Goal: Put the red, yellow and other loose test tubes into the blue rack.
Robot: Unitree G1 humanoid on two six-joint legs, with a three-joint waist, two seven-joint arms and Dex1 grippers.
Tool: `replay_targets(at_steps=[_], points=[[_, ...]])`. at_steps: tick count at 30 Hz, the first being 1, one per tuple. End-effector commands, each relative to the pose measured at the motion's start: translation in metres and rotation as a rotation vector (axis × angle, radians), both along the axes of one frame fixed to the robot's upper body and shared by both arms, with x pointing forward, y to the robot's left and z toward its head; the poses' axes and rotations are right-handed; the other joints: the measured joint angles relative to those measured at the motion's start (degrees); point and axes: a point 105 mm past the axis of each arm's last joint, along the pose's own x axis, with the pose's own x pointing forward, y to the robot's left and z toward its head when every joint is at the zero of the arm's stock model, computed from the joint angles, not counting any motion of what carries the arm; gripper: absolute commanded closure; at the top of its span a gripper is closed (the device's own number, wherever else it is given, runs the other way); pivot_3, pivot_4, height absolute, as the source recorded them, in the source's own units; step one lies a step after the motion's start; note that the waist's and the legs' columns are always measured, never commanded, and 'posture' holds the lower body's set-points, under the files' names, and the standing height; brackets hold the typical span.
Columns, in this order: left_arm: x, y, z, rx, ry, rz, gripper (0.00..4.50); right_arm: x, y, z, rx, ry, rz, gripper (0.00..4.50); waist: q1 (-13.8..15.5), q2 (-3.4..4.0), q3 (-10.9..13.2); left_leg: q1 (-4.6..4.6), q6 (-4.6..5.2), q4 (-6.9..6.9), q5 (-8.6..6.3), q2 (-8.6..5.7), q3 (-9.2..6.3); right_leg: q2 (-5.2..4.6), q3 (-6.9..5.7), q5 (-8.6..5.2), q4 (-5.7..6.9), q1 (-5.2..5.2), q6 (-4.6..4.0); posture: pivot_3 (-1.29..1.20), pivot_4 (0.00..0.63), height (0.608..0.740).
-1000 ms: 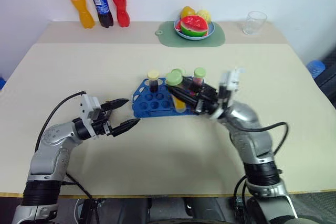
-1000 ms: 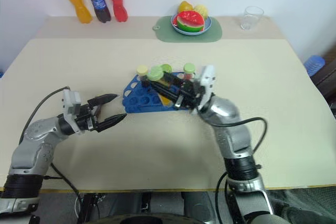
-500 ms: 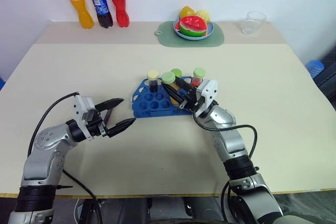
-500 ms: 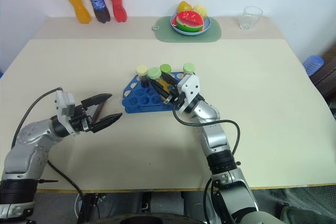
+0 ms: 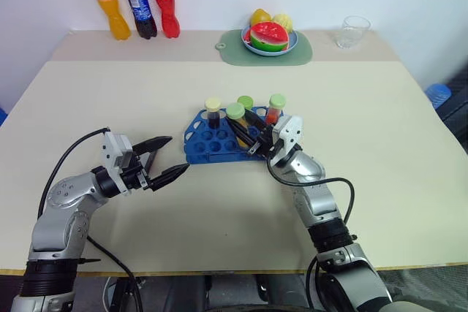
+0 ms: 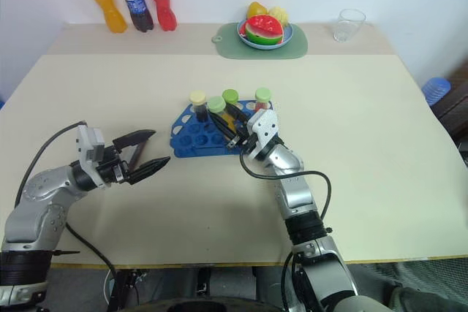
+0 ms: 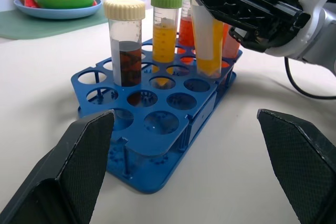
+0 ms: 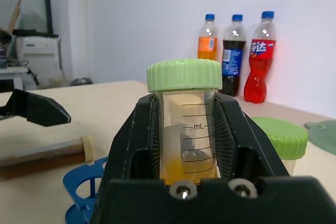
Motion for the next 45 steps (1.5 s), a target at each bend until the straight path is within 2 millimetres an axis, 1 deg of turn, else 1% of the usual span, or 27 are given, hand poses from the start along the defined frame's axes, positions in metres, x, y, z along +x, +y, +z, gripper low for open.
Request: replay_targets(at_steps=[1,4,7,8,11,12,17,20,23,24,26,28,30,32,36,40,45], points=[[-0.003,-0.001,0.010,-0.014,-0.034,-0.002,0.00,0.000,0.002,-0.006,0.009,0.016,0.004,3.38,0.02,0.00,0.00,0.00,0.00,0.00,0.00,0.00,0.00,0.00,0.00,0.00,0.01,0.00,0.00,0.00,0.150,0.740],[-0.002,0.000,0.010,-0.020,-0.033,0.005,0.00,-0.002,0.000,-0.008,0.030,0.042,0.042,3.38,0.03,0.00,-0.01,0.03,0.00,0.00,0.00,0.05,0.00,0.00,0.00,0.00,0.01,0.02,0.00,0.00,0.150,0.740],[-0.002,0.000,0.011,-0.030,-0.032,0.011,0.00,-0.002,-0.003,-0.008,0.031,0.047,0.049,2.15,0.03,0.00,-0.01,0.04,0.00,0.00,0.00,0.08,0.00,-0.01,0.00,0.00,0.01,0.03,0.00,0.00,0.150,0.740],[-0.002,0.000,0.012,-0.034,-0.031,0.012,0.00,-0.001,-0.004,-0.008,0.019,0.034,0.041,1.59,0.04,0.01,0.00,0.03,0.00,0.00,0.00,0.08,0.00,-0.01,0.00,0.00,0.01,0.03,0.00,0.00,0.150,0.740],[-0.001,0.001,0.015,-0.058,-0.029,0.029,0.00,-0.002,-0.007,-0.007,-0.028,-0.015,0.013,0.11,0.05,0.02,0.00,0.03,0.00,0.00,0.00,0.08,0.00,-0.02,0.00,0.00,0.01,0.03,0.00,0.00,0.150,0.740],[0.000,0.001,0.017,-0.067,-0.029,0.037,0.00,-0.003,-0.008,-0.006,-0.046,-0.033,0.007,0.05,0.08,0.02,0.00,0.03,0.00,0.00,0.00,0.07,0.01,-0.02,0.00,0.00,0.01,0.03,0.00,0.00,0.150,0.740],[0.011,0.007,0.035,-0.176,-0.029,0.164,0.00,-0.008,-0.018,0.002,-0.141,-0.113,0.002,0.05,0.21,0.01,0.00,0.01,0.00,0.01,0.00,0.07,-0.01,-0.07,0.00,0.01,0.00,0.04,0.01,0.00,0.150,0.740],[0.024,0.020,0.043,-0.133,-0.017,0.381,0.00,-0.013,-0.035,0.004,-0.250,-0.147,0.017,0.05,0.31,0.01,0.00,0.01,0.00,0.01,0.00,0.07,-0.05,-0.06,0.00,0.01,0.01,0.03,0.01,0.00,0.150,0.740],[0.027,0.028,0.046,-0.110,0.026,0.487,0.00,-0.022,-0.047,-0.003,-0.345,-0.139,0.060,0.05,0.35,0.00,0.00,0.00,0.00,0.01,0.00,0.06,-0.09,-0.08,0.02,0.01,0.00,0.04,0.02,0.00,0.150,0.740],[0.027,0.030,0.046,-0.102,0.053,0.508,0.00,-0.025,-0.050,-0.006,-0.372,-0.135,0.074,0.05,0.37,0.00,0.00,0.00,0.00,0.01,0.00,0.05,-0.09,-0.08,0.02,0.01,-0.01,0.05,0.02,0.00,0.150,0.740],[0.032,0.042,0.038,-0.045,0.216,0.632,0.00,-0.039,-0.068,-0.015,-0.448,-0.084,0.130,0.05,0.62,0.00,0.00,0.01,0.00,0.01,0.00,0.05,-0.09,-0.06,0.01,0.01,-0.01,0.05,0.02,0.00,0.150,0.740],[0.031,0.047,0.028,0.046,0.383,0.686,0.00,-0.049,-0.079,-0.019,-0.499,-0.050,0.172,0.05,0.90,-0.05,0.01,0.00,0.01,0.02,0.00,0.04,-0.11,-0.03,-0.01,0.01,-0.01,0.07,0.02,0.00,0.150,0.740],[0.035,0.042,0.035,0.049,0.473,0.678,0.00,-0.057,-0.091,-0.020,-0.553,-0.032,0.203,0.05,0.95,-0.06,0.01,0.02,0.01,0.04,0.00,-0.06,-0.11,-0.01,-0.01,0.01,-0.01,0.09,0.03,0.00,0.150,0.740],[0.040,0.038,0.043,0.033,0.545,0.675,0.00,-0.061,-0.100,-0.017,-0.578,-0.020,0.222,0.05,1.39,-0.08,0.02,0.03,0.01,0.08,0.00,-0.11,-0.10,0.01,-0.02,0.01,0.00,0.12,0.03,0.00,0.150,0.740],[0.051,0.032,0.051,0.031,0.636,0.662,0.00,-0.061,-0.104,-0.003,-0.574,-0.036,0.225,0.05,1.27,-0.08,0.02,0.08,0.00,0.05,0.00,-0.15,-0.10,0.05,-0.01,0.01,0.00,0.12,0.03,0.00,0.150,0.740],[0.061,0.032,0.041,0.088,0.765,0.657,0.00,-0.061,-0.101,0.009,-0.578,-0.061,0.242,0.05,1.36,-0.08,0.02,0.14,-0.10,0.00,0.06,-0.12,-0.13,0.06,0.00,0.00,0.04,0.11,0.02,0.00,0.150,0.740],[0.064,0.037,0.033,0.136,0.876,0.687,0.00,-0.065,-0.098,0.014,-0.587,-0.069,0.263,0.05,1.86,-0.10,0.03,0.09,-0.20,0.02,0.11,-0.14,-0.25,-0.06,0.00,0.01,0.03,0.11,0.02,0.00,0.150,0.740]])
